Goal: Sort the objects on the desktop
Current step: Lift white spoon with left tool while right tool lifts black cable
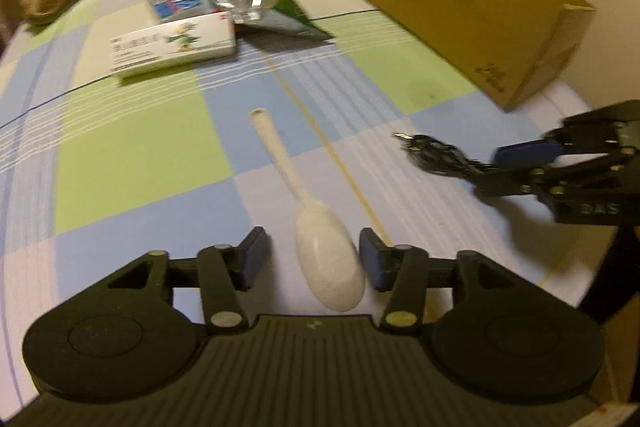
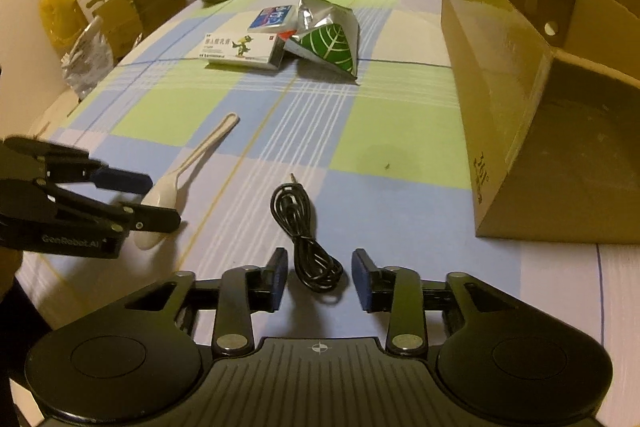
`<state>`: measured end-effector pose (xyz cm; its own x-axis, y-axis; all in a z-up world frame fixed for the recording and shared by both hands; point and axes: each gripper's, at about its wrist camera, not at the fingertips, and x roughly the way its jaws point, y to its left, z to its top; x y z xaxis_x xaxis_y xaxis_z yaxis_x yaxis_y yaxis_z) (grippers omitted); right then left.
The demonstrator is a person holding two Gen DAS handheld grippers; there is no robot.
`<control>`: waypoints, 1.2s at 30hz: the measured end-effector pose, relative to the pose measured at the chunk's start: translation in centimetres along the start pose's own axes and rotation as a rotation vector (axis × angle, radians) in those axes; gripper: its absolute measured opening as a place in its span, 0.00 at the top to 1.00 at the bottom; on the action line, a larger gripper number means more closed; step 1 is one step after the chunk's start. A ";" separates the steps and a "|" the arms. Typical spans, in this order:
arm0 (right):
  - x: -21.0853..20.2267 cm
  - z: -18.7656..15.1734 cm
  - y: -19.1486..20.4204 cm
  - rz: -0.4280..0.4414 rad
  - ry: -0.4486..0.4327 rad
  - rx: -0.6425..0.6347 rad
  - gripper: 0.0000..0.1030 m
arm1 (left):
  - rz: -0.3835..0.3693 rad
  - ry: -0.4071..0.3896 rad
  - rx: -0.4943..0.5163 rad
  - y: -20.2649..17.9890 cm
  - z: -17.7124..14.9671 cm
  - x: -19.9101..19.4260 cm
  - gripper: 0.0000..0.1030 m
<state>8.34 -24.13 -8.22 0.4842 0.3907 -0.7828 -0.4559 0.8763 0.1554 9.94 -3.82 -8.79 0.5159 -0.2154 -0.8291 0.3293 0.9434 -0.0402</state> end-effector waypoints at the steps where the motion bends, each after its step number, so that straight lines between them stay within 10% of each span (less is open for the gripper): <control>1: 0.0 0.0 0.0 0.005 -0.003 0.001 0.62 | 0.014 -0.005 -0.028 0.0 -0.1 0.0 0.55; 7: 0.2 0.1 -0.5 0.026 -0.015 0.021 0.60 | 0.050 -0.017 -0.109 0.1 -0.1 -0.4 0.73; 36: 1.4 0.5 -0.5 0.080 -0.012 -0.014 0.59 | 0.067 -0.002 -0.012 -1.2 -0.6 -0.7 0.68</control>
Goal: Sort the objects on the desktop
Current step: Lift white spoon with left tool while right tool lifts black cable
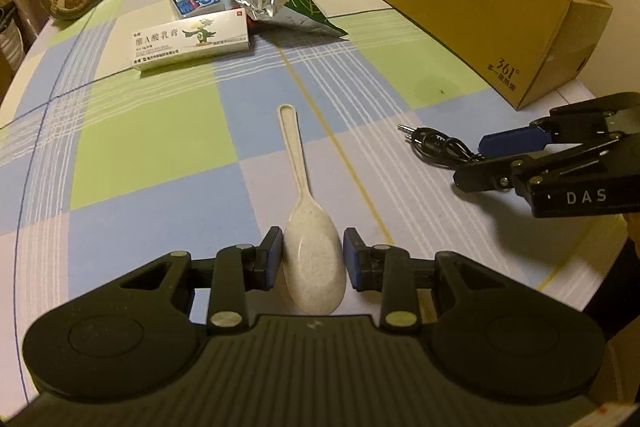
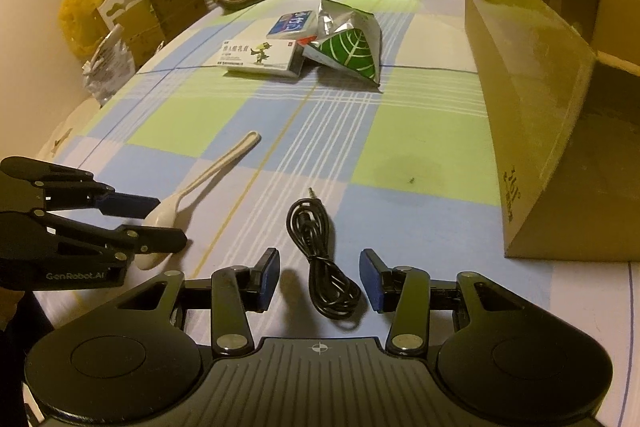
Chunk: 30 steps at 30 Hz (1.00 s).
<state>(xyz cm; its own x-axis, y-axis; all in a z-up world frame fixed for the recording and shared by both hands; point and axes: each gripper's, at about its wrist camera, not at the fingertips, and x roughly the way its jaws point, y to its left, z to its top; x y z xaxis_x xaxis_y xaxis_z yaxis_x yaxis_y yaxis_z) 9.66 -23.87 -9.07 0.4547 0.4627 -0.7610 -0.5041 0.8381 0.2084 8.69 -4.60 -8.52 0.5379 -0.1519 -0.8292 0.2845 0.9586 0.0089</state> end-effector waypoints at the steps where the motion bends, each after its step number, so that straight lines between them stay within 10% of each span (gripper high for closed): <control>1: 0.1 0.0 0.0 0.000 0.000 -0.002 0.59 | 0.007 0.000 -0.005 0.0 0.0 0.0 0.66; 30: 0.1 0.1 0.2 0.005 0.004 -0.013 0.59 | -0.058 -0.022 0.007 -0.4 0.2 -0.7 0.73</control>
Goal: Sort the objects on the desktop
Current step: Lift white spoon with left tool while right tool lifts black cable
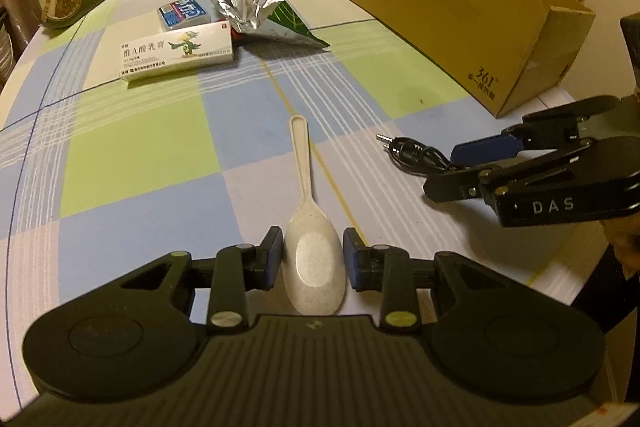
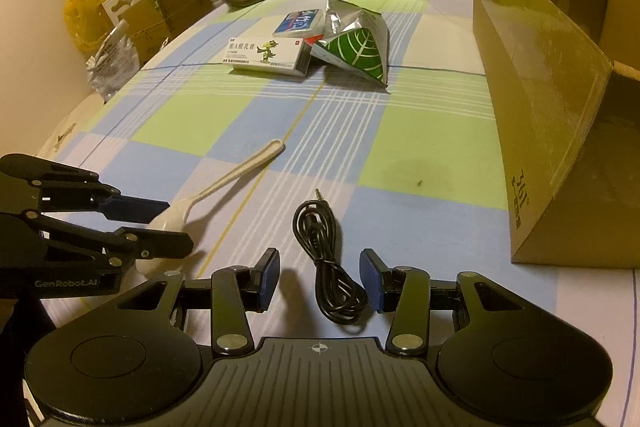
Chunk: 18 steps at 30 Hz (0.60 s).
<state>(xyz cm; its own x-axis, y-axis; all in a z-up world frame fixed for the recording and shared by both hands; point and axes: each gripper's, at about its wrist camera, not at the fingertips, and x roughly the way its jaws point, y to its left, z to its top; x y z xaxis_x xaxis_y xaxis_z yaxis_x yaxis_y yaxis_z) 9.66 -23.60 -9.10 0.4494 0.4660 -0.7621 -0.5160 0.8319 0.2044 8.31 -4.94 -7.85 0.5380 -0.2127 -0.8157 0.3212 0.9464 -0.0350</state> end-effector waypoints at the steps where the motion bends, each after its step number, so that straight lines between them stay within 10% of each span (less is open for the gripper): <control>1: 0.0 0.0 0.0 -0.001 -0.001 0.000 0.59 | -0.002 0.001 -0.003 0.1 0.0 0.1 0.73; 14: -0.1 0.1 -0.1 -0.001 -0.001 0.003 0.59 | 0.005 0.008 0.002 0.2 2.2 2.2 0.74; 18: 0.0 0.2 -0.2 -0.001 -0.002 0.006 0.59 | 0.004 0.022 0.008 0.2 2.6 2.6 0.89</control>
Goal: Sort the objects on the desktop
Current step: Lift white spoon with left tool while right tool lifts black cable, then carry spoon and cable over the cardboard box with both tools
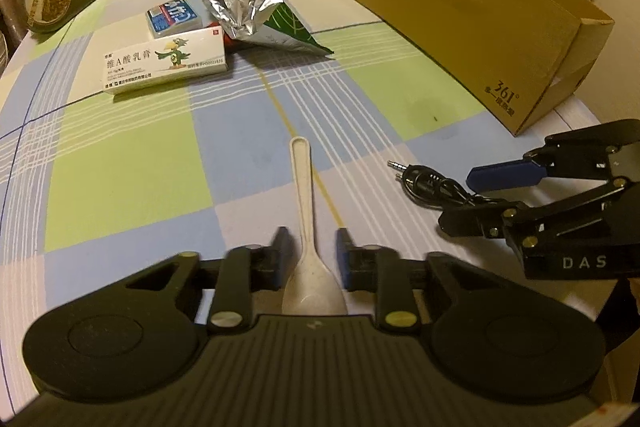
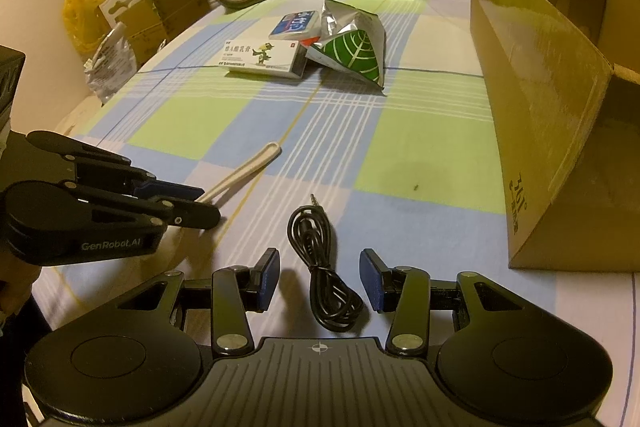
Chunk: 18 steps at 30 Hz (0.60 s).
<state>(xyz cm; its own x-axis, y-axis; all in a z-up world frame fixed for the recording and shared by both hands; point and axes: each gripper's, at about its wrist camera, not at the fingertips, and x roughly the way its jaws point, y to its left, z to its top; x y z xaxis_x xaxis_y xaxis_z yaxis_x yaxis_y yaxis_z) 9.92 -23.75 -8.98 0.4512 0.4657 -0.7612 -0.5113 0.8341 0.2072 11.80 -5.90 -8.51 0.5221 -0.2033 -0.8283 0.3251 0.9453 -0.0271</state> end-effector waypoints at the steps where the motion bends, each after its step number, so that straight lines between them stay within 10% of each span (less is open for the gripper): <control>1: 0.0 0.0 0.0 0.000 0.000 0.000 0.60 | 0.001 0.001 0.002 0.0 0.0 0.0 0.90; 18: 0.3 0.3 0.0 -0.003 0.000 -0.018 0.60 | -0.004 -0.063 -0.026 0.4 -0.1 -1.8 0.96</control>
<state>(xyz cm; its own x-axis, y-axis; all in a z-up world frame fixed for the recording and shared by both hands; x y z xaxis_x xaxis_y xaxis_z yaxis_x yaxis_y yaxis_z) 10.28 -23.49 -9.00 0.4525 0.4632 -0.7620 -0.5233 0.8299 0.1936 10.94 -5.09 -7.02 0.5698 -0.2222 -0.7912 0.3073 0.9505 -0.0457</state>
